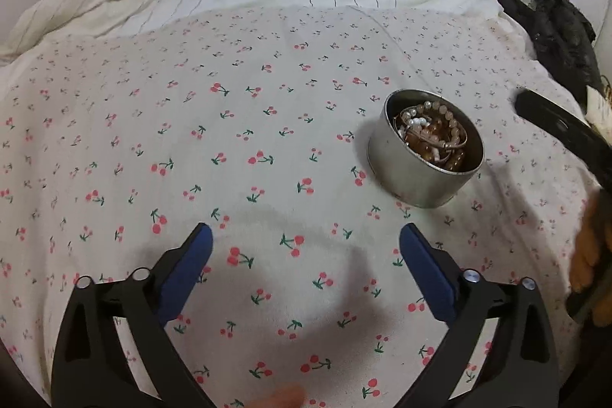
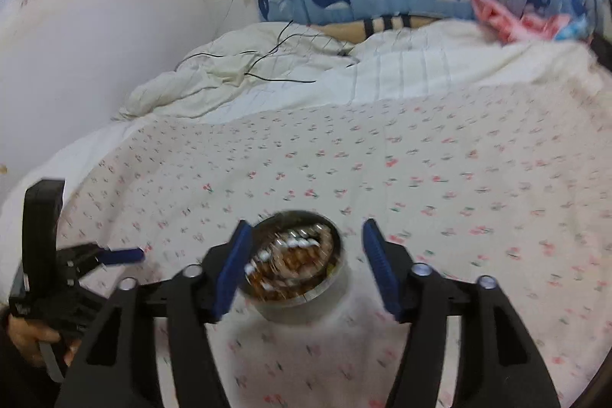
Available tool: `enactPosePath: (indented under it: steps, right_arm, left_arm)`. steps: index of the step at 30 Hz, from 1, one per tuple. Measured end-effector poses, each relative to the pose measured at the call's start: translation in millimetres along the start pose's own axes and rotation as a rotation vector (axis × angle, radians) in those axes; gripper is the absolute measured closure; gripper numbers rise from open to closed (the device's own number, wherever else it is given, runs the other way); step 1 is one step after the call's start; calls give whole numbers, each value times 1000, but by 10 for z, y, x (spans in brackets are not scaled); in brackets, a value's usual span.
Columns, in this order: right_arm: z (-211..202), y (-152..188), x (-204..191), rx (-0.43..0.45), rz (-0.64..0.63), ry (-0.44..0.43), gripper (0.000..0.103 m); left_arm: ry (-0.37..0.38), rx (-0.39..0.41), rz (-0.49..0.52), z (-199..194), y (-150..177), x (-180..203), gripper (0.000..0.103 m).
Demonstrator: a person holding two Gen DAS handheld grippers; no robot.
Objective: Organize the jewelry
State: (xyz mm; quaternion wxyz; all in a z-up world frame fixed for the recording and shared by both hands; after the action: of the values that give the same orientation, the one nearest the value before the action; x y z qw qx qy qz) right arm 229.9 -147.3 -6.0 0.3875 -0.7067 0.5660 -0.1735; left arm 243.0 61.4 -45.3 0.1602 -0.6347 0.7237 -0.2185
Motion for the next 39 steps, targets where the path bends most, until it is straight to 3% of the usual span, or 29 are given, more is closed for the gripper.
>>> enactPosePath:
  steps: [2, 4, 6, 12, 18, 39]
  right_arm:
    - [-103, 189, -23, -10, -38, 95, 29]
    - [-163, 399, -31, -30, -65, 192, 16]
    - [-146, 522, -35, -56, -72, 228, 15]
    - [-67, 557, 30, -88, -18, 243, 8]
    - [-33, 595, 73, -115, -4, 263, 8]
    - [32, 637, 91, -154, 1, 291, 8]
  left_arm:
    - [-50, 23, -1, -20, 75, 43, 8]
    - [-51, 29, -5, -16, 131, 110, 8]
    - [-45, 19, 14, 5, 147, 222, 8]
    - [-101, 53, 45, -55, 176, 348, 8]
    - [-141, 77, 49, -96, 189, 395, 8]
    - [-151, 69, 37, -79, 222, 403, 8]
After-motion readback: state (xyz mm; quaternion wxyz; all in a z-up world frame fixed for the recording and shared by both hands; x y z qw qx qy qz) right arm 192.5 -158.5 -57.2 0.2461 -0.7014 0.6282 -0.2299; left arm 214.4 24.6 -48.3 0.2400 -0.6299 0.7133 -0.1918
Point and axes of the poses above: each gripper's, at about its wrist camera, not at the fingertips, and z roughly the way its jaws point, x to its right, y to its underside, the point moved 4 cm from there along z, roughly the way its jaws point, and after that the axes turned 3 degrees about -x, right-handed, at the moved point
